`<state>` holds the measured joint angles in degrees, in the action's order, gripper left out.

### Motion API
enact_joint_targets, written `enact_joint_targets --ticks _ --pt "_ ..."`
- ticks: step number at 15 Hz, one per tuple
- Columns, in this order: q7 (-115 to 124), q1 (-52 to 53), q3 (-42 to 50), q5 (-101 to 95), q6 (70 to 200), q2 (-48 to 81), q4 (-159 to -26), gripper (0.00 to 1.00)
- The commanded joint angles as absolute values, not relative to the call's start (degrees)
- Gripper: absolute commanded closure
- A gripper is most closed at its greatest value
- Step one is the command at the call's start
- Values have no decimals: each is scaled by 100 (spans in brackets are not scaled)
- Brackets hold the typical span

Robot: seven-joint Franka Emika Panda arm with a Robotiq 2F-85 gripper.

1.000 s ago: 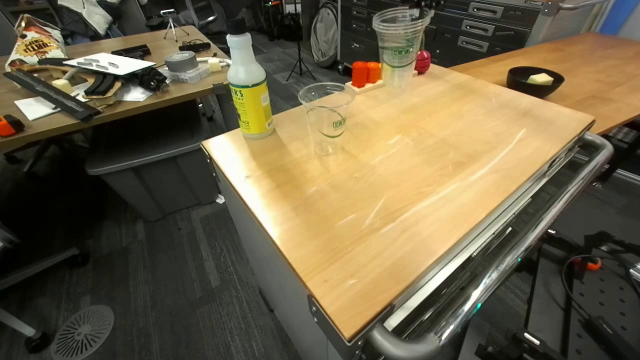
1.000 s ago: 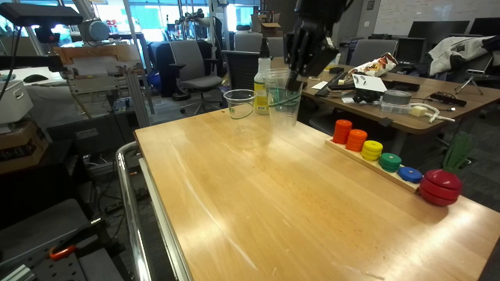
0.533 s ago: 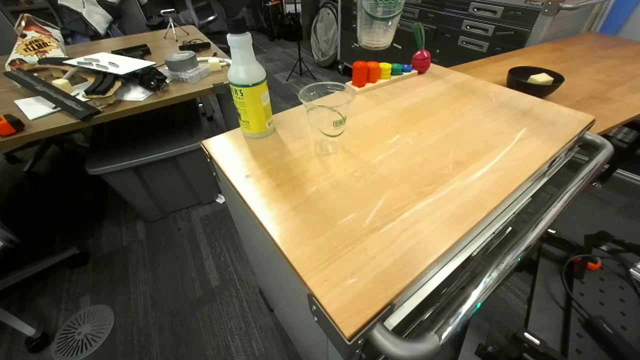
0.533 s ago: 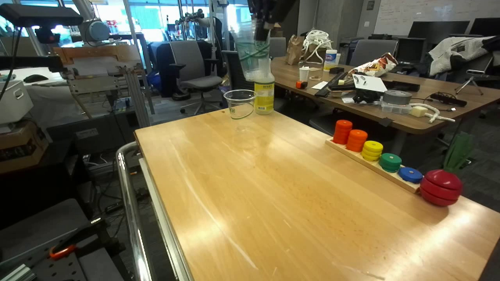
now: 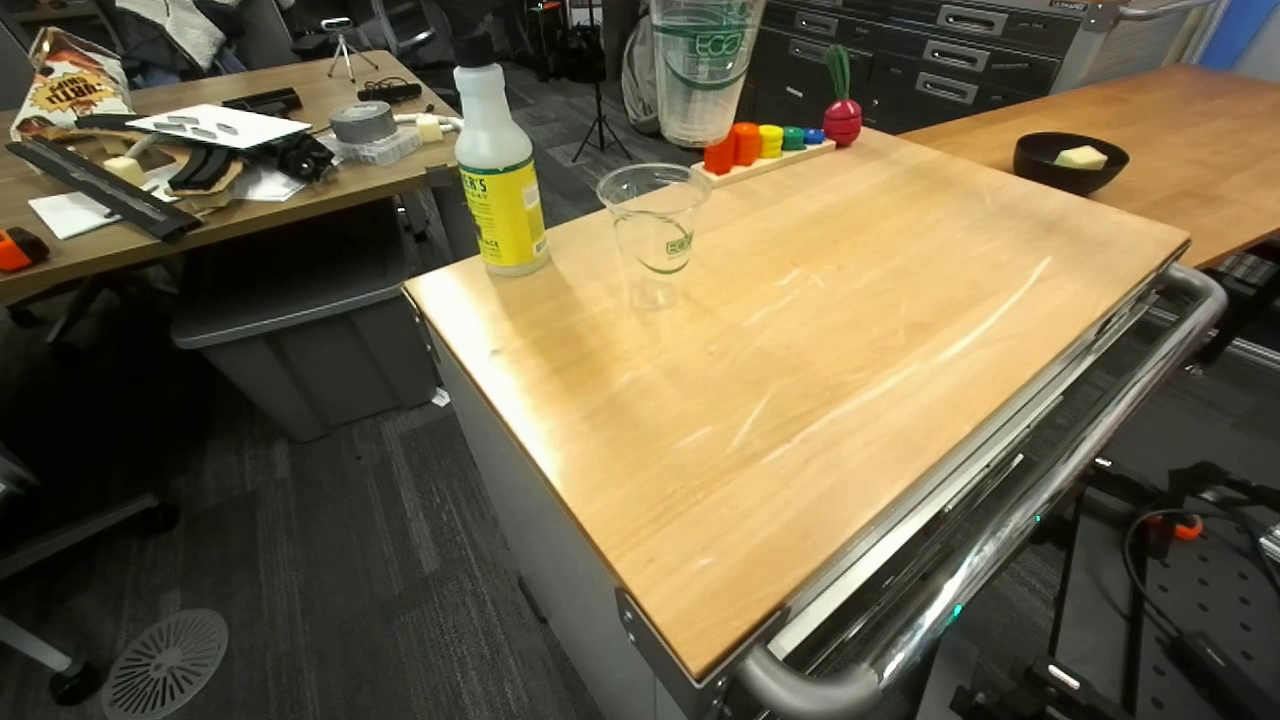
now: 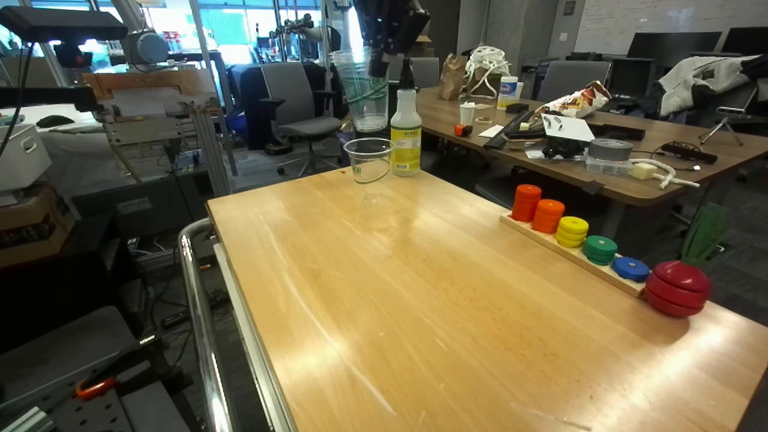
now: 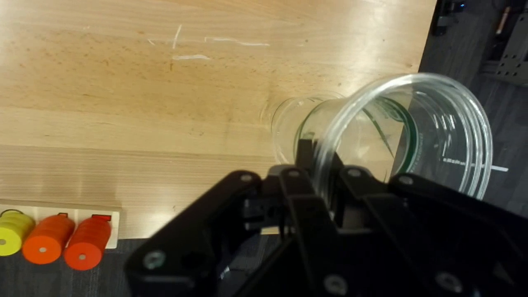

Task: Pack the first disposable cup into the second then both into the third cup and put all into the fourth cup

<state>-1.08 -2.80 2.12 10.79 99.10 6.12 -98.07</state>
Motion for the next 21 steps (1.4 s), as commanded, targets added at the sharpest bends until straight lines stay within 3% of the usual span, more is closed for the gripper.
enact_joint_targets --ticks 1,11,21 --pt "-351 -296 167 1338 9729 966 -9347 98" --pt "-587 -314 121 1401 9277 1450 -9151 98" --pt "-635 -216 80 1060 9736 1726 -9038 98"
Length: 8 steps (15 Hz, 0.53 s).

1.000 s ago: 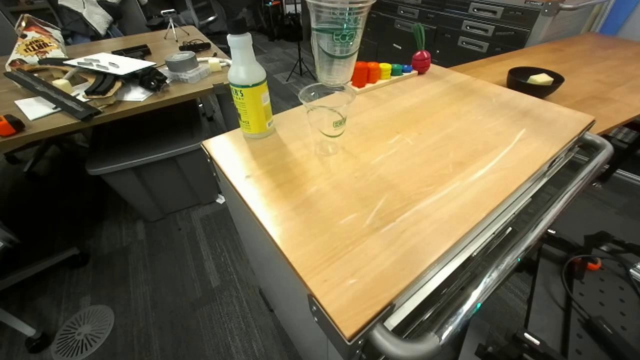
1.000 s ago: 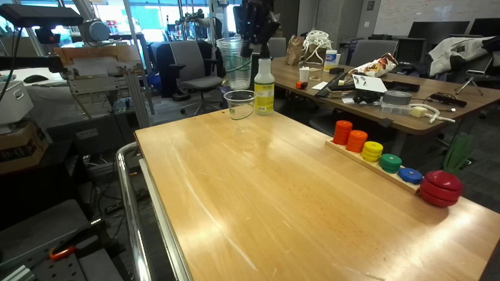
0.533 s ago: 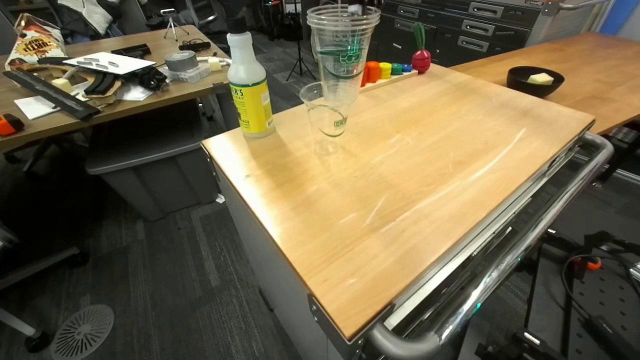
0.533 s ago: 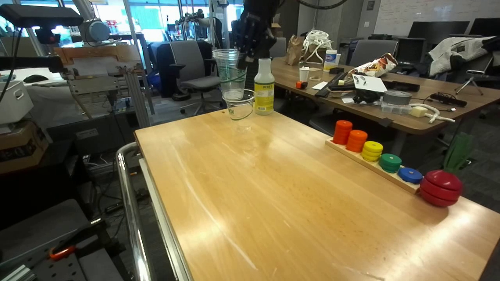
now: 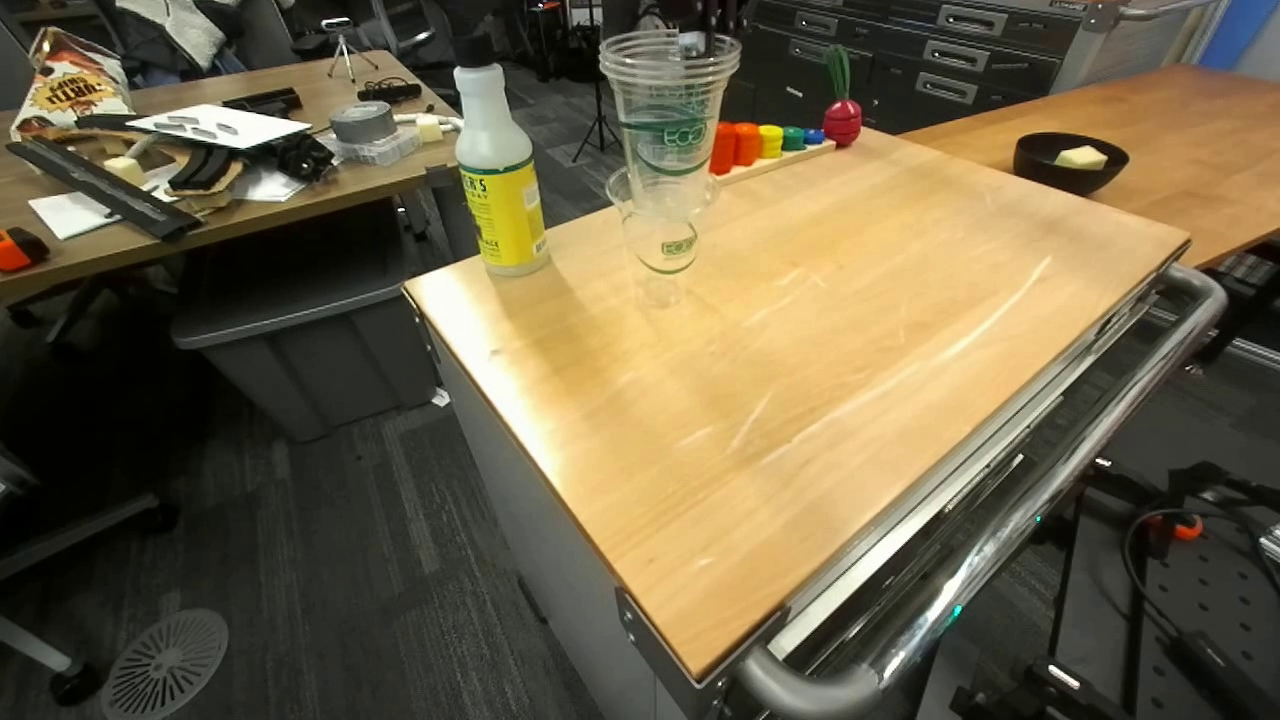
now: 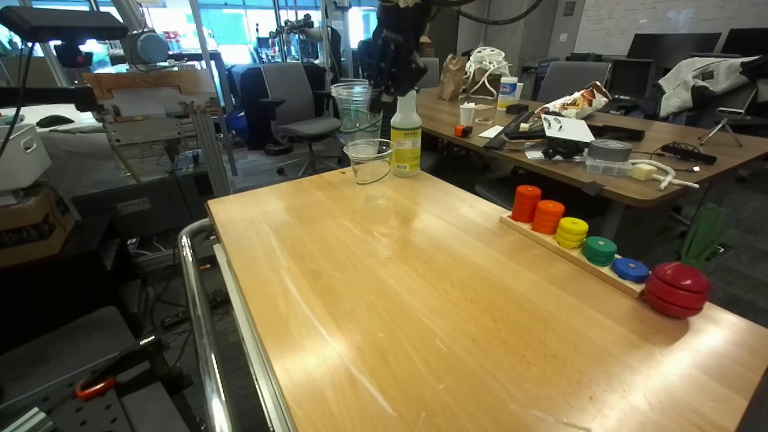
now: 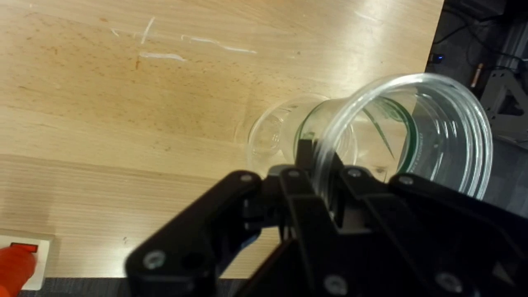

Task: Pack the first disposable cup into the second then both into the third cup and put all into the fourth cup

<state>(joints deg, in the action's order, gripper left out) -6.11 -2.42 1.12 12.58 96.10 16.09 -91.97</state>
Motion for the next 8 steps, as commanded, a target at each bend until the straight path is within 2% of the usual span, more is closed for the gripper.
enact_joint_targets --ticks 1,4,5,6,8 --pt "-627 -208 84 989 9766 1744 -9046 98" --pt "-609 -217 100 800 9880 1809 -9054 94" --pt "-614 -232 98 789 9892 1825 -9058 87" --pt "-635 -252 92 815 9852 1861 -9039 67" --pt "-700 -291 80 895 9766 1855 -9042 53"
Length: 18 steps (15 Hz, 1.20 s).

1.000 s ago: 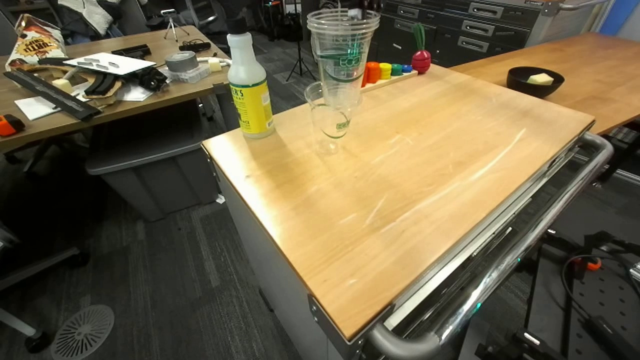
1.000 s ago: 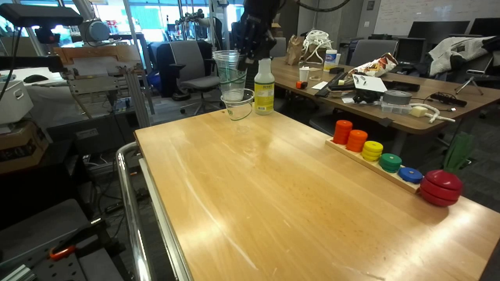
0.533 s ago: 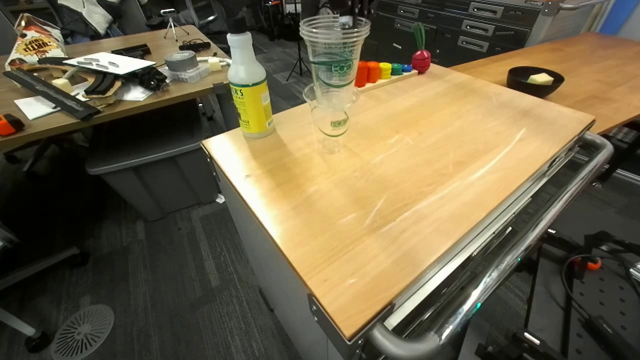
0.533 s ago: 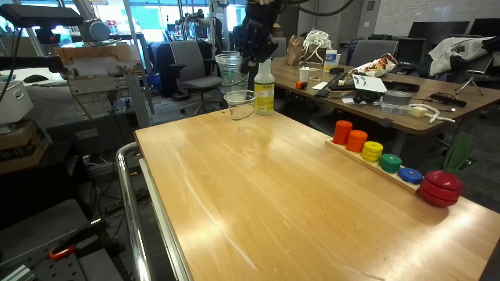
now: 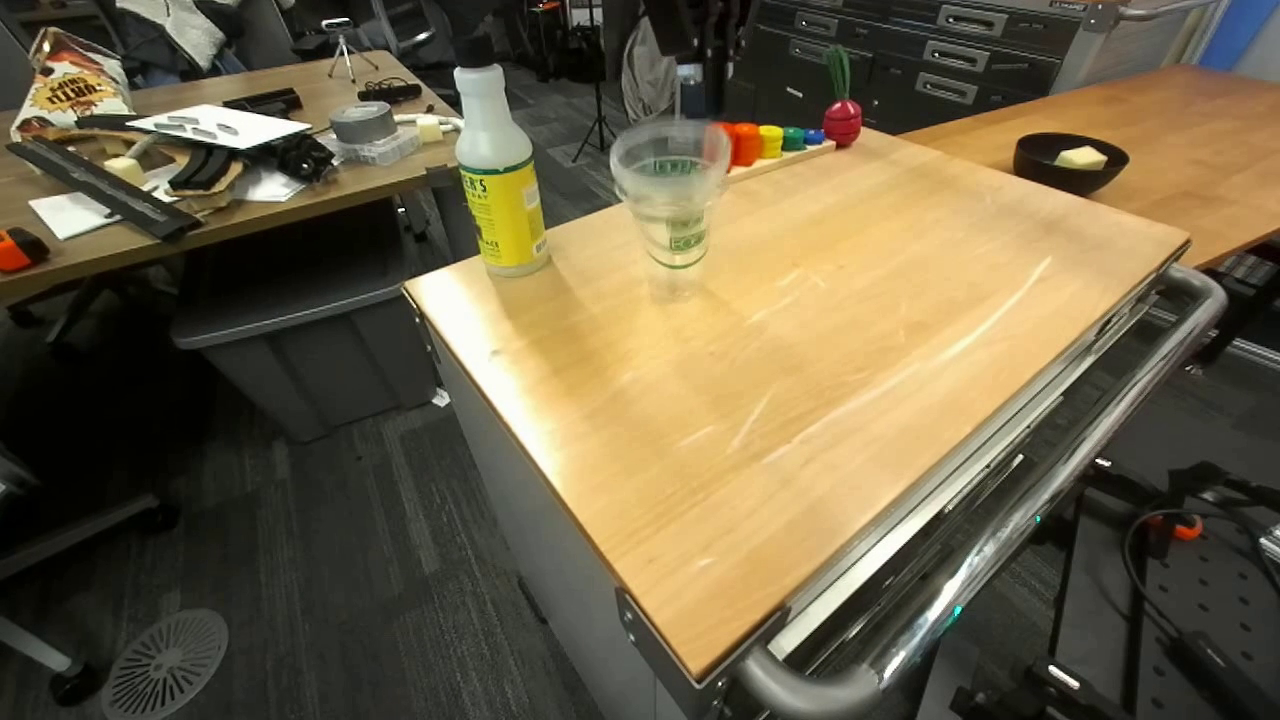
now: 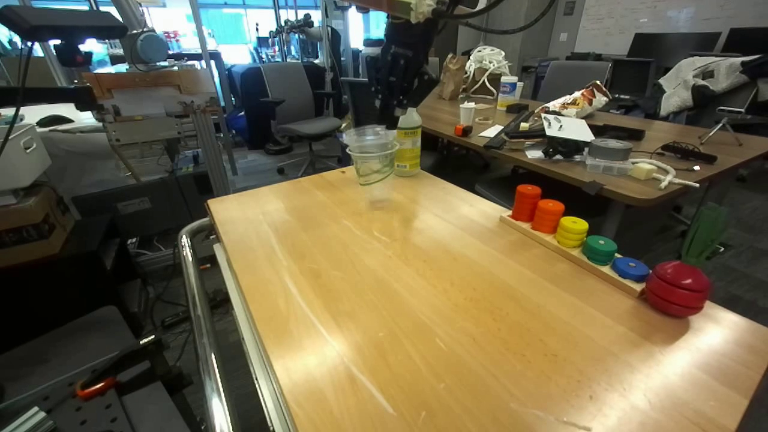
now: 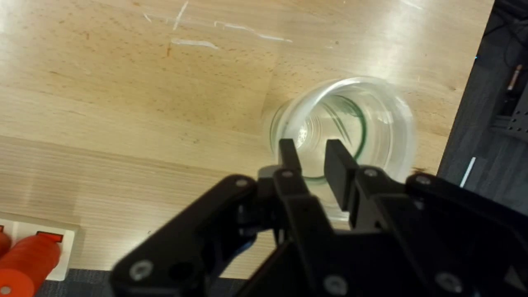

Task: Pack the first disposable cup into the second then both into the third cup and put all into the fourth cup

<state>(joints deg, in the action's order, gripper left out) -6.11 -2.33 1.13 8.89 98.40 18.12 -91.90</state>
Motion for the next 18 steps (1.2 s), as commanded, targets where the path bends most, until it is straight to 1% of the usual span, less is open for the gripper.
enact_joint_targets --ticks 1,3,5,6,7,10,14,15,18 --pt "-719 -308 77 930 9735 1832 -9047 44" --pt "-771 -337 71 977 9691 1708 -9088 28" --pt "-770 -344 93 927 9678 1527 -9148 15" --pt "-761 -326 127 730 9510 1431 -9154 6" --pt "-732 -345 151 666 9218 1327 -9152 1" --pt "-637 -433 285 504 8585 853 -9314 0" --pt "-820 -732 564 690 8265 207 -9660 0" --pt "-699 -604 478 591 8340 626 -9329 0" --pt "-789 -732 609 606 8273 330 -9527 0"
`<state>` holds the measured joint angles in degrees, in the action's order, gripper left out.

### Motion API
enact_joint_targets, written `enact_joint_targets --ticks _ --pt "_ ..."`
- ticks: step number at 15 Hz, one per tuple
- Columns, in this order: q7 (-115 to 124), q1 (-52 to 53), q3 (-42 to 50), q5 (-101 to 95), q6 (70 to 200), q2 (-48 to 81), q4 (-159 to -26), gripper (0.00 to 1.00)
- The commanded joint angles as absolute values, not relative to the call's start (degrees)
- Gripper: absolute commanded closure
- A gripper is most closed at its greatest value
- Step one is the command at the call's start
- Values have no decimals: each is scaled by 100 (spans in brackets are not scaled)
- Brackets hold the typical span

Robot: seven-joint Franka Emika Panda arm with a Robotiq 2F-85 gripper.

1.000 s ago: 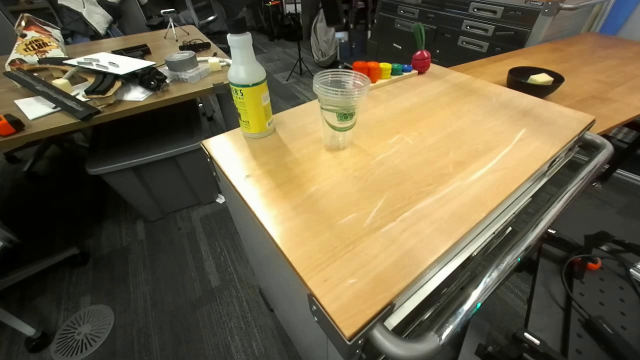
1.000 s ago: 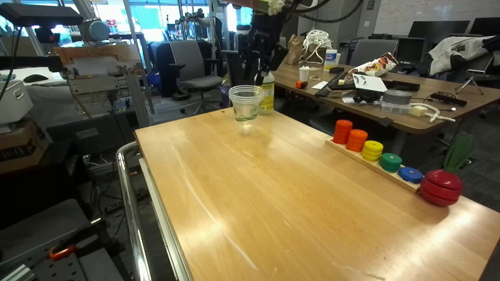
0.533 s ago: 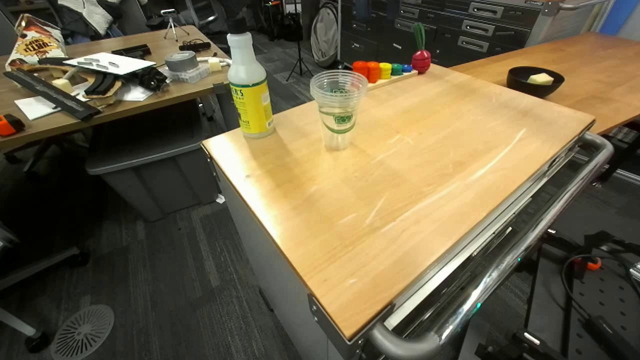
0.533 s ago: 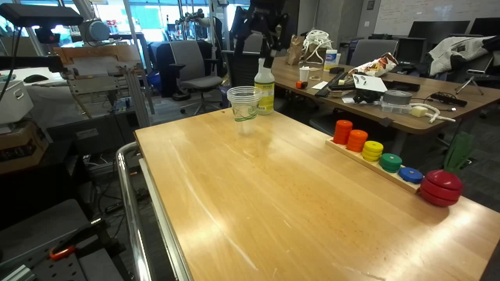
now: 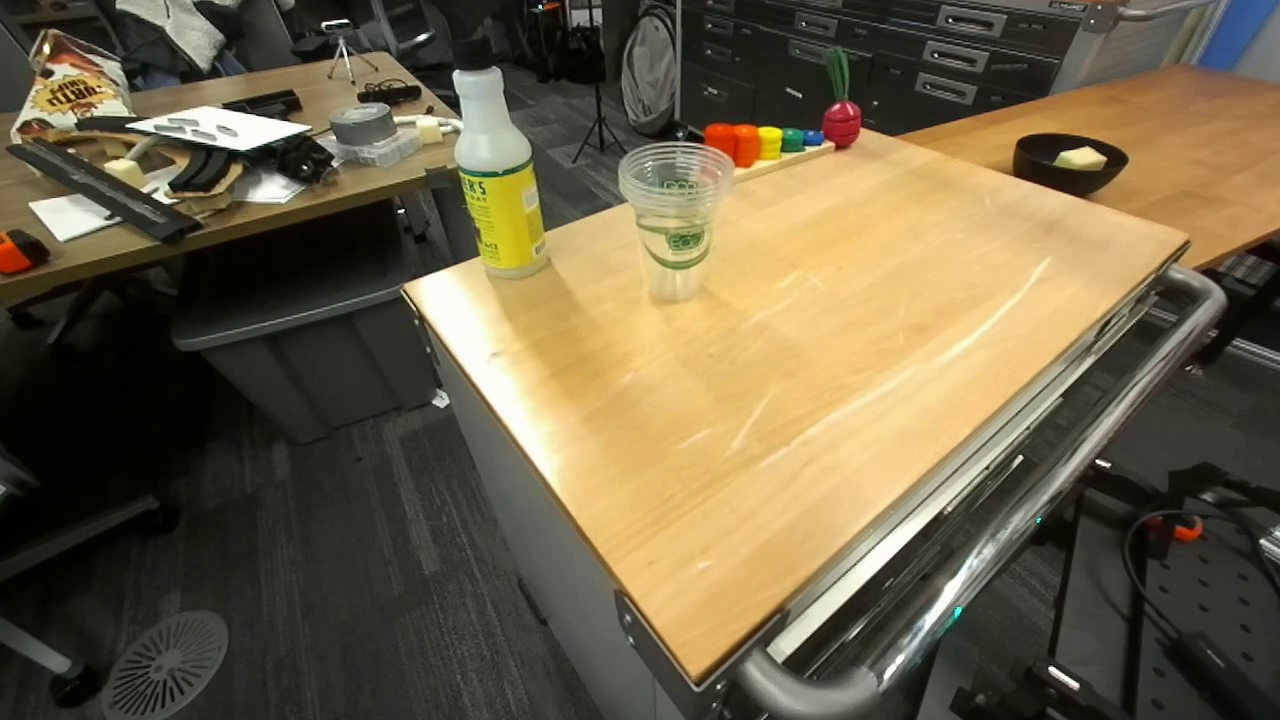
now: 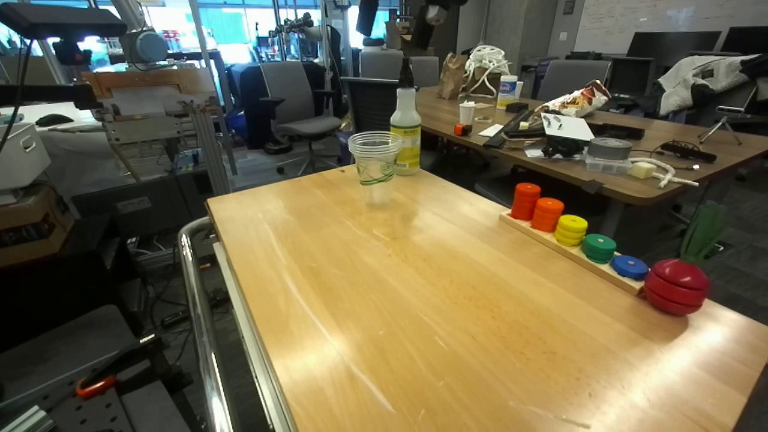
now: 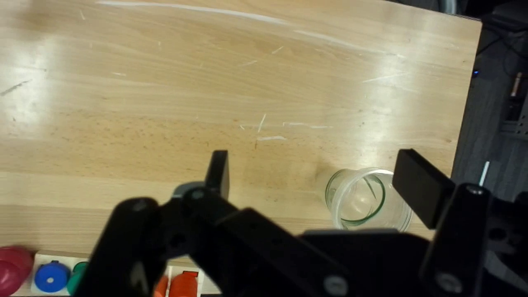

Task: Pack the first disposable cup into the second then both into the third cup and put all into the fourth cup

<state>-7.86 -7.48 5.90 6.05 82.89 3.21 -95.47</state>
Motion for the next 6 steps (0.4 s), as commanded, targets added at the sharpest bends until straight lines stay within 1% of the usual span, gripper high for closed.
enact_joint_targets --ticks 1,6 --pt "-791 -733 611 608 8273 312 -9559 0" --pt "-792 -717 586 608 8266 315 -9616 0"
